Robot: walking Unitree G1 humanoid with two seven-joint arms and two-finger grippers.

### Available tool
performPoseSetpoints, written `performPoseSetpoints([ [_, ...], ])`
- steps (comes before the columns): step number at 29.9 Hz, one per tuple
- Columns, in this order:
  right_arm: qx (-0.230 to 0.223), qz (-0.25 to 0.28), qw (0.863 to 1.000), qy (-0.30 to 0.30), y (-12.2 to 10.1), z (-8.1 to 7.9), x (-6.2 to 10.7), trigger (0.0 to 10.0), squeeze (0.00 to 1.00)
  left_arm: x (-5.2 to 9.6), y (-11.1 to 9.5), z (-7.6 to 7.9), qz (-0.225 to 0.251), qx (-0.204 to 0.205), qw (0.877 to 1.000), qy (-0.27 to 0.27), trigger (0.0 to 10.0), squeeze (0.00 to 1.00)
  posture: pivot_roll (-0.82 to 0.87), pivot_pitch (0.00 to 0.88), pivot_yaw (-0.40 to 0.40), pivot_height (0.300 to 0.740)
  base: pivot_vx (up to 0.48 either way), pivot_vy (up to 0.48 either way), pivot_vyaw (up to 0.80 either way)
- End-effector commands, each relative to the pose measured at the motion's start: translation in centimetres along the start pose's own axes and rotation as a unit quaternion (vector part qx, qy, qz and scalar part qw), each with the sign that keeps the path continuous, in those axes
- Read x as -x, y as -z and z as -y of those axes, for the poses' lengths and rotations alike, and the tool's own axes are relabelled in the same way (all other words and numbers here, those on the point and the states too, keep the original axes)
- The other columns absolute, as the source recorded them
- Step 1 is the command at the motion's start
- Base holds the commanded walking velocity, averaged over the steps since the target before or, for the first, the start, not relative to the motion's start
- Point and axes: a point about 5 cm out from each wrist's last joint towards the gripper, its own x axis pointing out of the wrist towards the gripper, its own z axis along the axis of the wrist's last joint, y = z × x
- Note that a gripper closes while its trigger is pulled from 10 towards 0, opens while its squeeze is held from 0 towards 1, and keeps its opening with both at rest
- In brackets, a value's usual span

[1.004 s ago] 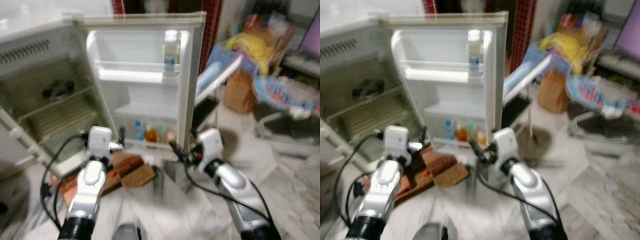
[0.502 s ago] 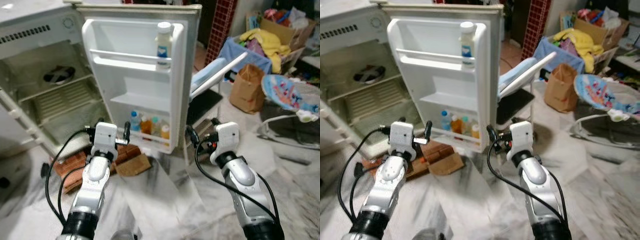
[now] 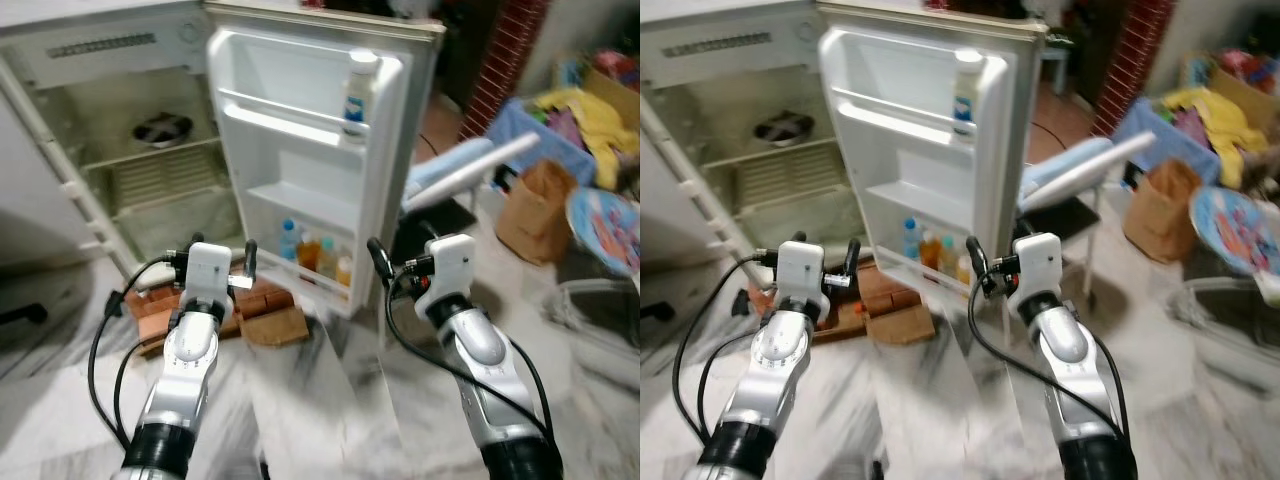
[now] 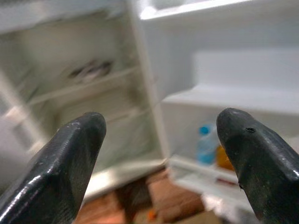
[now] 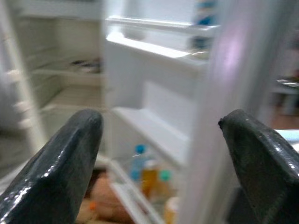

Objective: Restocking fridge

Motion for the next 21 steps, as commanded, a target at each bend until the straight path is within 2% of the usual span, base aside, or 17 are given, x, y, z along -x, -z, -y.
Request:
performPoseSetpoints([
  [1, 0.011, 0.015, 1.000, -0.024, -0.64, -0.65, -0.38, 10.0, 0.00, 0.02, 0.19, -0.48, -0.006, 0.000, 1.000, -0.015, 10.0, 0.00, -0.04, 0.000, -0.003, 0.740, 0.281, 0.000, 0.71],
  [3, 0.009, 0.016, 1.000, -0.022, -0.68, -0.60, -0.41, 10.0, 0.00, 0.01, 0.18, -0.46, -0.006, -0.002, 1.000, -0.013, 10.0, 0.00, -0.04, 0.000, -0.004, 0.740, 0.287, 0.000, 0.71],
  [11, 0.011, 0.021, 1.000, -0.020, -0.90, -0.39, -0.55, 10.0, 0.00, -0.08, 0.19, -0.58, -0.006, -0.004, 1.000, -0.017, 10.0, 0.00, -0.03, 0.000, -0.009, 0.740, 0.356, -0.304, 0.71],
  [21, 0.021, 0.023, 0.999, -0.033, -0.94, -0.92, -0.66, 10.0, 0.00, 0.14, 0.50, -0.79, -0.015, -0.004, 1.000, -0.025, 10.0, 0.00, -0.03, 0.000, -0.008, 0.740, 0.365, -0.269, 0.71],
])
